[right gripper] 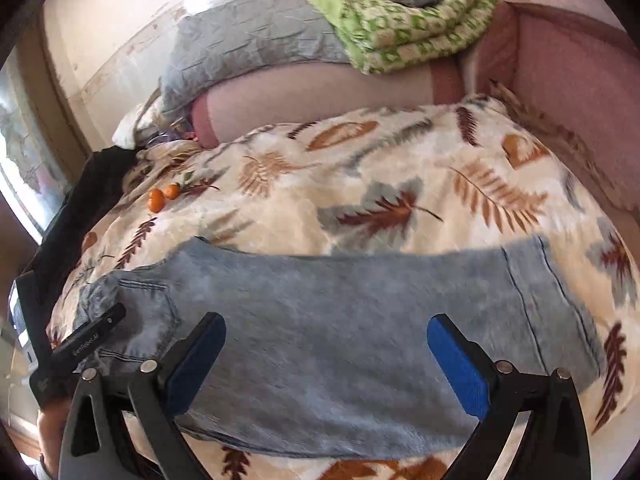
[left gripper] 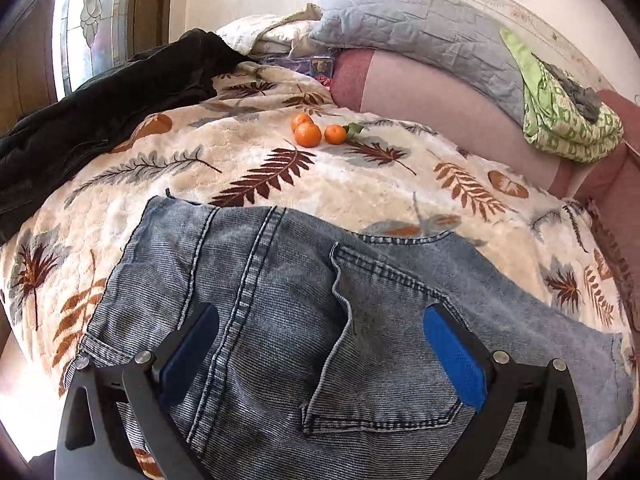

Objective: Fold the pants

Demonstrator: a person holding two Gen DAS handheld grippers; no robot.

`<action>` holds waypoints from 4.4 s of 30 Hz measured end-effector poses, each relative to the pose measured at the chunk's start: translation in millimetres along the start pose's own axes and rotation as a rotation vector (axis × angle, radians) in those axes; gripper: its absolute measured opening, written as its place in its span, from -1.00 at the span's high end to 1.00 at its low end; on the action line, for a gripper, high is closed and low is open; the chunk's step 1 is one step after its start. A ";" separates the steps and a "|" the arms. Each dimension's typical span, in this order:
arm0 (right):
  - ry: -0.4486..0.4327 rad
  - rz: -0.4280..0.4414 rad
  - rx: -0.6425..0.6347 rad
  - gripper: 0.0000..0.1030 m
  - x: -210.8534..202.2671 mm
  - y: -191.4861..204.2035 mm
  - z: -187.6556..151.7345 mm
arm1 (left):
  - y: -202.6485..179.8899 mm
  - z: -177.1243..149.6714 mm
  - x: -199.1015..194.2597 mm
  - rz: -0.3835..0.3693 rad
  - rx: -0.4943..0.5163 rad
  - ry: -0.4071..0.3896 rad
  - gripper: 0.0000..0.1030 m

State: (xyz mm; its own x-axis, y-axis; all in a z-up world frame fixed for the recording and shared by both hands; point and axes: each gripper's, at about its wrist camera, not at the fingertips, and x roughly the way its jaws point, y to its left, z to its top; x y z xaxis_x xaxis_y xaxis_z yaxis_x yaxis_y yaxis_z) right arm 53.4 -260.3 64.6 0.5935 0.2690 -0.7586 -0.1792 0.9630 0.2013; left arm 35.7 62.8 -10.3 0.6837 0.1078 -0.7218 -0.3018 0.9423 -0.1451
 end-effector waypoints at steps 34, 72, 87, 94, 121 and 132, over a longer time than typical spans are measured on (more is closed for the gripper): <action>0.537 0.024 -0.427 0.85 229.0 158.8 70.4 | 27.6 5.5 20.3 -0.113 -0.154 0.136 -0.98; 0.240 -0.024 0.136 0.81 37.0 -33.2 -47.2 | 17.4 -4.4 12.3 -0.014 -0.074 0.068 -0.98; 0.103 0.147 0.409 -0.17 14.6 -126.0 -77.7 | -47.6 -34.6 -11.1 0.017 0.293 -0.099 -0.98; 0.082 0.145 0.470 -0.36 6.2 -144.5 -77.7 | -84.2 -30.3 -28.8 -0.047 0.362 -0.135 -0.98; 0.078 -0.011 0.483 -0.57 25.2 -127.0 -79.8 | -112.9 -62.2 12.4 -0.241 0.432 0.136 -0.98; 0.074 0.038 0.489 -0.57 20.5 -131.6 -84.3 | -119.4 -71.7 13.2 -0.176 0.479 0.083 -0.99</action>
State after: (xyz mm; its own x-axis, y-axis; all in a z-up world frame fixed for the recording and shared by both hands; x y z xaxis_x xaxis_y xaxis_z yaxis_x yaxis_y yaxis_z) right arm 23.0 -382.9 -29.7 0.5329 0.3196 -0.7835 0.2002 0.8520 0.4837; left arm 33.1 -71.1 -51.1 0.6355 -0.0729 -0.7686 0.1646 0.9854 0.0426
